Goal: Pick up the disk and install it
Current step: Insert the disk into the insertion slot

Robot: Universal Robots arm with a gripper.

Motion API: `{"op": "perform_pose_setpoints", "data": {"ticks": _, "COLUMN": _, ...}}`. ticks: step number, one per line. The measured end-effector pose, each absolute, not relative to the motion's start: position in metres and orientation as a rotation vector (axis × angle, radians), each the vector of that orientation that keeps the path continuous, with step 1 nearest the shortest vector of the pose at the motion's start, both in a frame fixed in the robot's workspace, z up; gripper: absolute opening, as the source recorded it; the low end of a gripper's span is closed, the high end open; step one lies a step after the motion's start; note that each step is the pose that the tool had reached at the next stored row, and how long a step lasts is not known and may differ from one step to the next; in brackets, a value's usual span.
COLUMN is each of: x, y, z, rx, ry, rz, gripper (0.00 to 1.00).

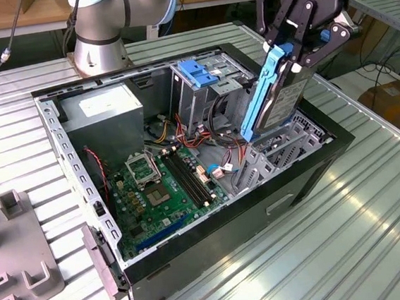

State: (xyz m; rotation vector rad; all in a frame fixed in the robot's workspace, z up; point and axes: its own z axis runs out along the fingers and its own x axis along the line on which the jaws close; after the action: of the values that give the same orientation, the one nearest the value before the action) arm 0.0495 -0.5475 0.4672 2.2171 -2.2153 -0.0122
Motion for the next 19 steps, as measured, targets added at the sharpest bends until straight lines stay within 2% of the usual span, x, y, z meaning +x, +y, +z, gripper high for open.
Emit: {"op": "perform_pose_setpoints", "data": {"ticks": 19, "x": 0.071, "y": -0.563, "z": 0.454, "rx": 2.199, "ry": -2.225, "rz": -0.003, "gripper": 0.37}}
